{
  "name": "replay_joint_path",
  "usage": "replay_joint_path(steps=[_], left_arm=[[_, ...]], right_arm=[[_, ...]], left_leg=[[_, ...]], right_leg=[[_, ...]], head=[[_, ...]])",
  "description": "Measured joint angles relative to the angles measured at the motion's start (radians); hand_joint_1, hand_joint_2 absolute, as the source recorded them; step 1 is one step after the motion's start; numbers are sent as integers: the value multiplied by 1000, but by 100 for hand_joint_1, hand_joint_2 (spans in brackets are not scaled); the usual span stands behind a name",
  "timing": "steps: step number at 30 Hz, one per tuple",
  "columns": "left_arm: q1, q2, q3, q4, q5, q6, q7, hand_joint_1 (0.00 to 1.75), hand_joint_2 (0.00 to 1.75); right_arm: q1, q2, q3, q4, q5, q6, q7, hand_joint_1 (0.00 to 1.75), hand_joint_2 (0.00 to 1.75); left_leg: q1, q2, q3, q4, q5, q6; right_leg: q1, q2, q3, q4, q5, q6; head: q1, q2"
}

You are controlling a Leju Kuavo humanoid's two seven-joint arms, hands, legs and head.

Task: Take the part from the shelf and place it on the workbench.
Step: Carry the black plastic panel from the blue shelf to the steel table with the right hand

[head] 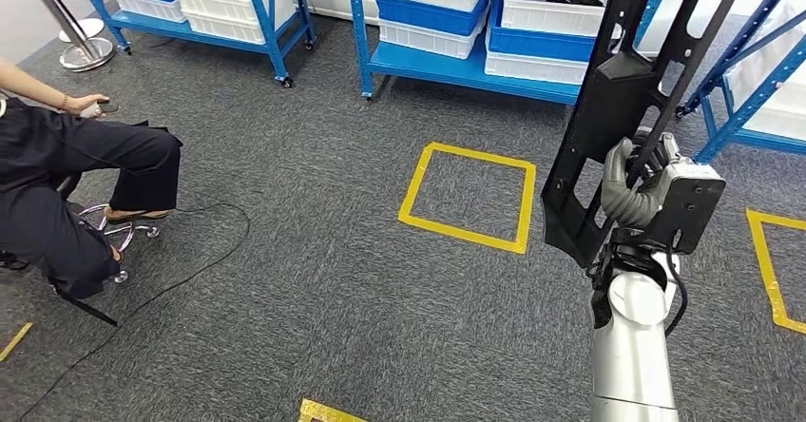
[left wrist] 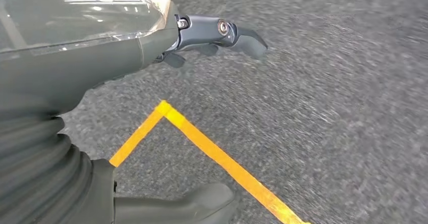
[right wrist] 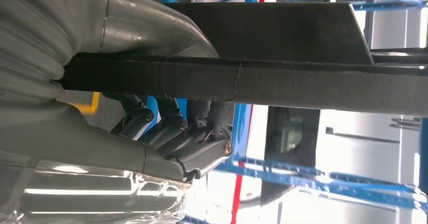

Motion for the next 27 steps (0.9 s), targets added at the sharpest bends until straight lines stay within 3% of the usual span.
replay_joint_path(steps=[1,4,6,8,10,13,14,15,16,17,19,20,22,24,26,27], left_arm=[[0,0,0,0,-1,2,3,0,175],[-2,2,0,0,-3,8,9,0,175],[-5,1,0,0,0,9,11,0,175],[-6,0,0,0,4,10,14,0,175],[-7,-1,1,0,7,13,17,0,175],[-12,-2,1,0,14,21,21,0,175],[-12,-3,1,0,16,23,23,0,175],[-12,-3,1,0,20,25,25,0,175],[-12,-4,2,0,24,27,28,0,175],[-12,-4,2,0,29,29,30,0,175],[-12,-4,3,0,37,33,35,0,175],[-13,-4,5,0,42,37,36,0,175],[-13,-4,11,0,55,46,39,0,175],[-11,-4,24,0,71,58,43,0,175],[-11,-5,34,0,83,68,45,0,175],[-12,-5,37,0,86,70,46,0,175]], right_arm=[[-1,0,-1,0,-24,11,-2,175,175],[-19,1,-3,0,-74,39,-4,175,175],[-46,4,-1,0,-91,50,-1,175,175],[-80,11,3,0,-103,57,5,175,175],[-116,20,9,1,-114,60,15,175,175],[-162,34,22,4,-117,65,34,175,175],[-175,39,28,7,-114,65,43,175,175],[-187,46,36,13,-109,65,53,175,175],[-201,56,44,20,-105,65,62,175,175],[-216,66,53,27,-101,64,68,175,175],[-249,90,72,44,-100,64,76,175,175],[-267,103,83,55,-100,64,78,175,175],[-305,132,104,87,-103,63,83,175,175],[-346,167,119,123,-108,63,90,175,175],[-374,201,132,149,-113,63,93,175,175],[-386,214,136,161,-115,63,94,175,175]], left_leg=[[2,4,14,-24,20,-1],[2,53,123,-231,107,4],[-5,70,149,-293,123,12],[-9,50,143,-296,128,22],[-8,33,143,-301,136,36],[-4,2,137,-304,146,53],[-5,-11,135,-304,148,55],[-5,-25,133,-304,150,54],[-5,-38,133,-304,152,53],[-5,-50,132,-303,154,51],[-6,-72,130,-299,157,43],[-7,-80,126,-296,158,38],[-6,-93,117,-294,162,25],[-1,-95,109,-294,167,12],[1,-61,85,-248,138,2],[1,-36,60,-194,107,-3]], right_leg=[[0,-9,0,0,0,0],[5,-32,2,1,-2,3],[15,-45,1,2,-3,9],[20,-59,-1,2,-5,19],[16,-41,-15,31,-23,25],[11,20,-100,219,-110,15],[11,27,-128,281,-131,16],[11,30,-141,311,-138,20],[11,32,-135,302,-129,26],[10,36,-107,249,-105,34],[6,60,-31,99,-50,43],[4,70,-5,45,-32,41],[8,73,7,14,-22,29],[7,59,5,11,-12,13],[0,43,6,5,-4,-2],[-1,33,5,3,-1,-7]], head=[[0,0],[0,0],[3,0],[7,0],[8,0],[11,0],[11,0],[11,0],[12,0],[12,0],[12,0],[12,0],[11,0],[10,0],[8,0],[6,0]])
